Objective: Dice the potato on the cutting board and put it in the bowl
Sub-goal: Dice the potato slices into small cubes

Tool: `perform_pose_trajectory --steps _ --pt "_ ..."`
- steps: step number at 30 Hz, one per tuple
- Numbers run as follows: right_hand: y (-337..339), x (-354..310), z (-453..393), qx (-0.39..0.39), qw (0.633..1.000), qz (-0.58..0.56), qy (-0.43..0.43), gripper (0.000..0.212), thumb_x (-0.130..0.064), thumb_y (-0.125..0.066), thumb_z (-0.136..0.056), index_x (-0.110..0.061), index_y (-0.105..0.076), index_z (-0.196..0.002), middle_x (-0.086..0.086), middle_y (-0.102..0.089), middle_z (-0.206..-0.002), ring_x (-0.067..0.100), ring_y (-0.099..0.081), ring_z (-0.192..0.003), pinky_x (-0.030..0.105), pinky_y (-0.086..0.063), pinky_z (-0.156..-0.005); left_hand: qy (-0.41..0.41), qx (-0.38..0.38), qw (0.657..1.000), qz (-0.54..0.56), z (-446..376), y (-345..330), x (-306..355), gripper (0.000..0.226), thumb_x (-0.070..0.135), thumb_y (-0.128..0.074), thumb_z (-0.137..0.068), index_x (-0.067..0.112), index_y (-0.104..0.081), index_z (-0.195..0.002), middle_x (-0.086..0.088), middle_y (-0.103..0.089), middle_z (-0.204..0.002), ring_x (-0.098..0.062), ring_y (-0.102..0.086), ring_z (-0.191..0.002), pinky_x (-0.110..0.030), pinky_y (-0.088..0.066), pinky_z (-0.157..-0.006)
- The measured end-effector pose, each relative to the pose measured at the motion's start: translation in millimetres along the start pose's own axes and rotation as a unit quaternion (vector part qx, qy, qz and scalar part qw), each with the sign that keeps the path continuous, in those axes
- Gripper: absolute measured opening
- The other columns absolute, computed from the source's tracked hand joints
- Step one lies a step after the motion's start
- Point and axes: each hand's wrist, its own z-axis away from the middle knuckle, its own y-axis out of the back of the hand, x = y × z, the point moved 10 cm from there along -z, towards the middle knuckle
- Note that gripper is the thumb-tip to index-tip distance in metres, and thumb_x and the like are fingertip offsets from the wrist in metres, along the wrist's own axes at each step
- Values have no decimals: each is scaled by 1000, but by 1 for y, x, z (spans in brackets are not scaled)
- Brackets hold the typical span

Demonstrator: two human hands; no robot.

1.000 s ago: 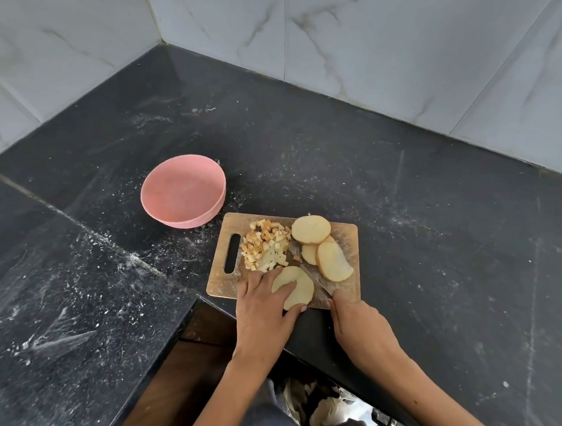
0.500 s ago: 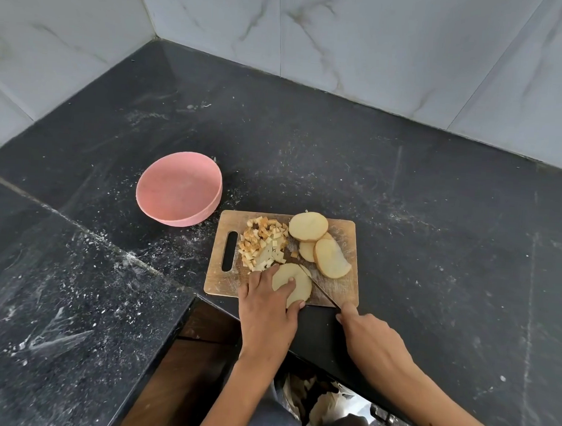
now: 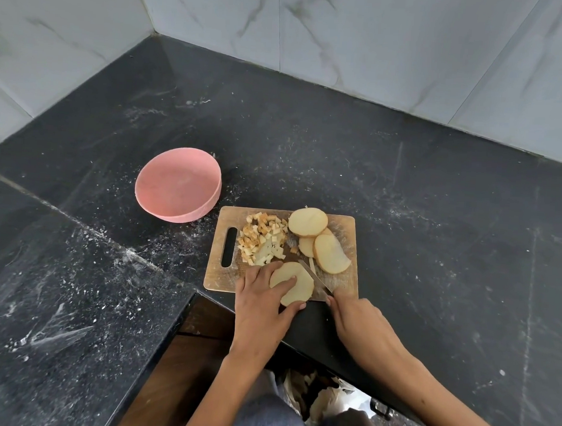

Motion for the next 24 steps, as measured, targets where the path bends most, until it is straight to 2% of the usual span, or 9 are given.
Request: perform_pose_trajectory --steps 3,8,11,14,17,21,24 --pt "-3 -2 -6 -5 1000 3 -9 30 -37 -25 -103 -26 -32 -76 -6 -44 -71 13 -42 -61 33 -34 -62 -11 2 1000 3 0 0 2 36 39 -84 -68 29 -75 -102 1 -63 -122 -18 -37 -113 -31 -23 -86" --pt "-9 -7 -19 -11 997 65 -36 11 -21 -31 -102 -17 -41 -101 6 -59 -97 28 -61 -87 33 -42 -65 0 0 1000 -13 1 -4 1 32 38 -85 -68 31 -76 -98 0 -64 -122 -19 -39 -112 -33 -24 -87" --pt "-13 -6 -17 -23 995 84 -42 14 -13 -31 -99 -15 -39 -110 8 -58 -100 31 -61 -91 35 -41 -66 14 3 1000 -19 4 -6 1 32 38 -84 -69 32 -76 -98 0 -64 -123 -20 -41 -113 -34 -25 -90" --pt "-15 6 -5 -35 995 84 -38 12 -21 -27 -103 -15 -36 -108 4 -50 -86 31 -61 -90 35 -40 -66 16 15 999 -41 6 -4 4 31 38 -85 -68 31 -76 -98 -1 -64 -123 -20 -42 -113 -33 -26 -88" --pt "-20 20 11 -51 993 102 -36 17 -28 -23 -105 -15 -32 -108 3 -47 -80 31 -60 -88 34 -38 -66 18 14 999 -36 6 -5 4 30 36 -85 -68 32 -77 -97 -1 -64 -123 -20 -41 -114 -33 -25 -88" --pt "-17 30 25 -54 993 96 -41 21 -35 -19 -105 -18 -25 -95 -3 -37 -69 20 -42 -62 31 -35 -64 13 10 999 -51 6 -5 4 30 38 -86 -67 32 -77 -95 -1 -64 -123 -22 -43 -112 -34 -25 -86" --pt "-9 33 32 -39 996 73 -40 26 -39 -20 -104 -18 -28 -92 -3 -39 -69 17 -39 -57 32 -36 -63 2 15 998 -53 6 -2 6 31 41 -83 -69 31 -76 -97 -4 -62 -124 -23 -39 -115 -36 -24 -88"
